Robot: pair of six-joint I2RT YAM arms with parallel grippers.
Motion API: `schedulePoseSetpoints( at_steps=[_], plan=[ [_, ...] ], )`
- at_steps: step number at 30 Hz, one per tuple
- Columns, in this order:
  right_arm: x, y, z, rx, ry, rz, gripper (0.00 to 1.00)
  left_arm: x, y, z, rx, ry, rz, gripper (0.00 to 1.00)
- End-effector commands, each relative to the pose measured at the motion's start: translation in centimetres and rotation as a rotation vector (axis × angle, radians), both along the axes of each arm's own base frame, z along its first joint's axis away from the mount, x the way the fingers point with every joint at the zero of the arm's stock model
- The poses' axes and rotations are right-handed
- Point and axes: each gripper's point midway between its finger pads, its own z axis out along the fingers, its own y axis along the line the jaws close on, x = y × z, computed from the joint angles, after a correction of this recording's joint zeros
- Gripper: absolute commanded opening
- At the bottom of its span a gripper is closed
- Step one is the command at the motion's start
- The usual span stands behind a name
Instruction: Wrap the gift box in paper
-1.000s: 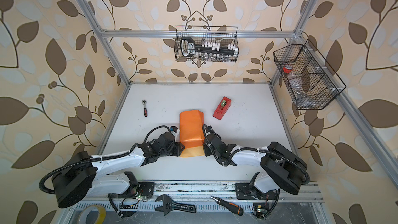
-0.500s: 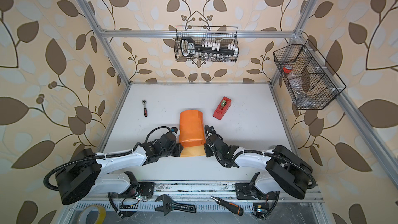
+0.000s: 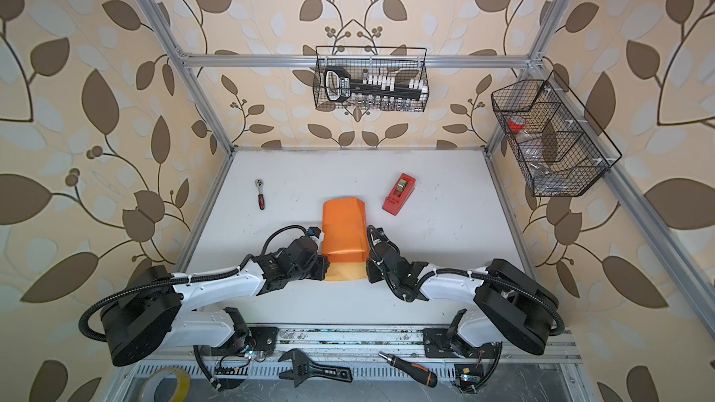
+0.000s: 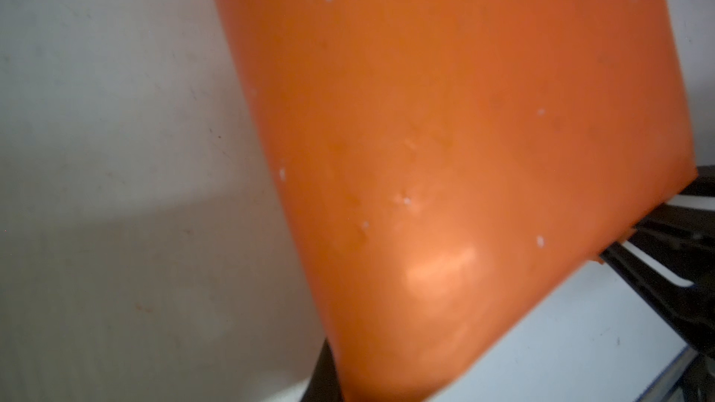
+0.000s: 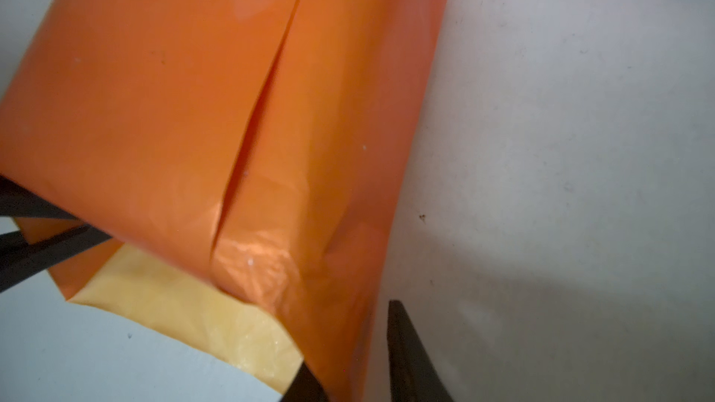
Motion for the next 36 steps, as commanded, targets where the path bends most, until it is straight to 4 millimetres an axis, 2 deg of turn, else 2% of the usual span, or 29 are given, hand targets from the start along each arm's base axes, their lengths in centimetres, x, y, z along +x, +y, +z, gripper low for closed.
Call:
schedulePoseSetpoints(
  at_steps=[1, 13, 23, 32, 36],
  plan=[
    [-0.2, 0.3, -0.4, 0.014, 0.016, 0.0, 0.19, 0.9, -0.5, 1.2, -0.001, -0.038, 0.005, 0.07],
    [0.0, 0.5, -0.2, 0.011, 0.012, -0.006, 0.09, 0.9, -0.6, 1.3, -0.002, -0.038, 0.007, 0.0],
    [0.0, 0.3, -0.3, 0.011, 0.012, -0.015, 0.06, 0.8, -0.5, 1.0, 0.005, -0.031, 0.004, 0.0],
    [0.0, 0.1, -0.3, 0.009, 0.009, -0.017, 0.06, -1.2, 0.3, 0.2, -0.024, 0.014, 0.006, 0.27],
    [0.0, 0.1, -0.3, 0.009, 0.009, -0.018, 0.06, -1.8, 0.6, 0.0, -0.029, 0.026, 0.008, 0.3]
  ],
)
